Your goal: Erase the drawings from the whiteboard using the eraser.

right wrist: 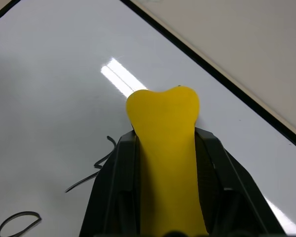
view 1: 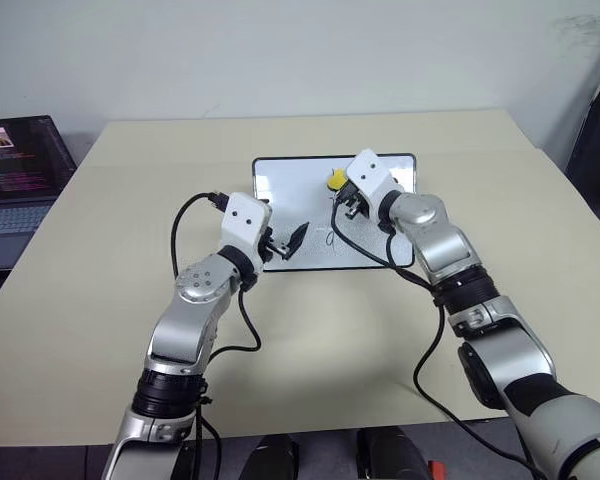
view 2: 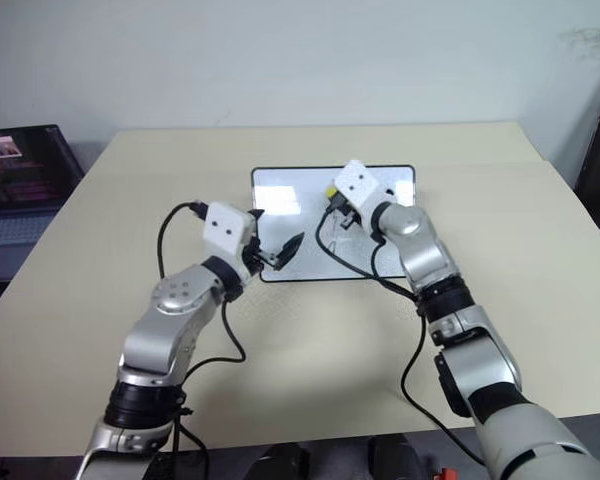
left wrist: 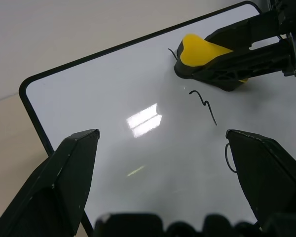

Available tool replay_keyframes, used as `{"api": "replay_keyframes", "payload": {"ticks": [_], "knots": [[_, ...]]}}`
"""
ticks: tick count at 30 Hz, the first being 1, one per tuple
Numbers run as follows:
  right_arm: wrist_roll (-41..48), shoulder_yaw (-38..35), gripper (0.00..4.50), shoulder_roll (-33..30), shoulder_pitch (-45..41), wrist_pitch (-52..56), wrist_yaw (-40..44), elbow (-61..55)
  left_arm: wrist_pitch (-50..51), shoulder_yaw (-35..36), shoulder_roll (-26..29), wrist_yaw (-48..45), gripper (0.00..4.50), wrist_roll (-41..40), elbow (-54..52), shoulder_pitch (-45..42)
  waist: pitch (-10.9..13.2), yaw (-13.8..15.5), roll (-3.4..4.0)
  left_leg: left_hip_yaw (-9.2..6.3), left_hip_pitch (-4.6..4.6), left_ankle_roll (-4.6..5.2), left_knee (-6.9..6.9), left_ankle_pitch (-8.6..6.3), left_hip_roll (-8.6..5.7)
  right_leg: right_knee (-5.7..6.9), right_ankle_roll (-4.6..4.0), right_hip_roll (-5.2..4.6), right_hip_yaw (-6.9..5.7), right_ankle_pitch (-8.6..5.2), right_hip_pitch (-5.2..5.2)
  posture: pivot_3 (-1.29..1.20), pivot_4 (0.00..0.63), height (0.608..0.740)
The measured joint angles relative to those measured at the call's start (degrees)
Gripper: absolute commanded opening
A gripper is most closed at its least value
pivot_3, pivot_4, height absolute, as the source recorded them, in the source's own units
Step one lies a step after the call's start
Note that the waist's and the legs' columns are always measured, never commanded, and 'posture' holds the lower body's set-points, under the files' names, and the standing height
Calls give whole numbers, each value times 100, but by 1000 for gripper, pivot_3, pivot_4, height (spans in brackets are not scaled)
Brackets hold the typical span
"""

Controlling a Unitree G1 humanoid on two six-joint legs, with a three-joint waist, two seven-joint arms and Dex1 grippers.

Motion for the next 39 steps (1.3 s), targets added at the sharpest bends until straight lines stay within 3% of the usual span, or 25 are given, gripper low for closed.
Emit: {"api": "replay_keyframes", "payload": {"ticks": [18,39], "knots": [[51,-49,1123,157,-1091,-829,-143,1872,-243,-44,-30,-88,4500,17,146,88,0,-68,0,5,6,1,1,0,3,7,-1,2,5,1,0,0,150,740],[-67,75,1123,630,-851,-552,68,1385,-280,-35,-57,-74,4500,105,230,126,0,-132,1,0,2,0,-1,1,4,4,-4,4,3,5,-3,0,150,740]]}}
